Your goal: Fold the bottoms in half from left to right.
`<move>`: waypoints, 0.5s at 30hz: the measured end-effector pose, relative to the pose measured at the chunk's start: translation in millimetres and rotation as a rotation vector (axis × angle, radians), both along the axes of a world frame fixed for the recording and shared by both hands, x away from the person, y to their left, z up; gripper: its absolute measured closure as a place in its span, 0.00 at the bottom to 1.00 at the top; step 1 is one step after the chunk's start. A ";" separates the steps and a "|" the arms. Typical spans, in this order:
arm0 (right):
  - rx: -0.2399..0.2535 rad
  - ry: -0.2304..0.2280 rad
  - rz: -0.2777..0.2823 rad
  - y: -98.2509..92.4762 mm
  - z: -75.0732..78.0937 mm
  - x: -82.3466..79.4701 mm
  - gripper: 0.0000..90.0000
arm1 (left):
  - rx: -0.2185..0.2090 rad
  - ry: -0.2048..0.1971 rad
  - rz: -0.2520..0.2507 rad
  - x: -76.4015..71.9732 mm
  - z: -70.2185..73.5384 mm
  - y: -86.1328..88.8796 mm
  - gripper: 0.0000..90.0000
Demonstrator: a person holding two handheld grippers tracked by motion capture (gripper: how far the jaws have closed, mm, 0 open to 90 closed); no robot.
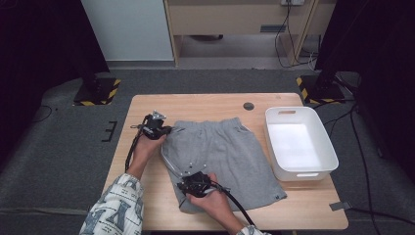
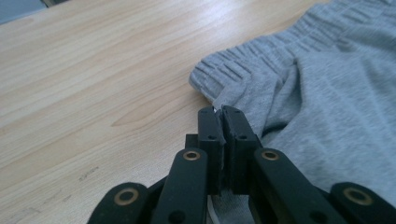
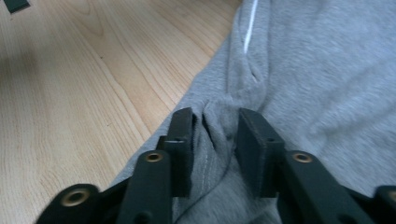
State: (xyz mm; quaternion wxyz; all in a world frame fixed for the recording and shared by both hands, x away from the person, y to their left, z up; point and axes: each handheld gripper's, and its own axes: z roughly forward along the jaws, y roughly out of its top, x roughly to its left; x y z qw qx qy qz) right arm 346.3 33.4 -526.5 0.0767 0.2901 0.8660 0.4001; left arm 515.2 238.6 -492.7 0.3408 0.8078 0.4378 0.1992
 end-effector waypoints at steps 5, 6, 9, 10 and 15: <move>0.005 -0.001 -0.016 -3.4 3.6 0.1 0.63 | 0.014 -0.015 -0.014 -6.3 8.6 -5.2 0.96; 0.014 0.004 -0.016 -3.4 4.7 -0.2 0.62 | 0.014 -0.018 -0.015 -7.1 10.4 -5.6 0.96; 0.011 -0.013 -0.021 -2.7 9.8 -2.0 0.58 | 0.021 -0.022 -0.022 -8.6 14.8 -8.1 0.96; 0.009 -0.022 -0.024 -2.2 12.0 -3.1 0.57 | 0.022 -0.024 -0.023 -9.0 16.1 -9.2 0.96; 0.028 -0.032 -0.026 -0.7 21.9 -8.4 0.53 | 0.025 -0.037 -0.037 -10.3 23.3 -13.7 0.96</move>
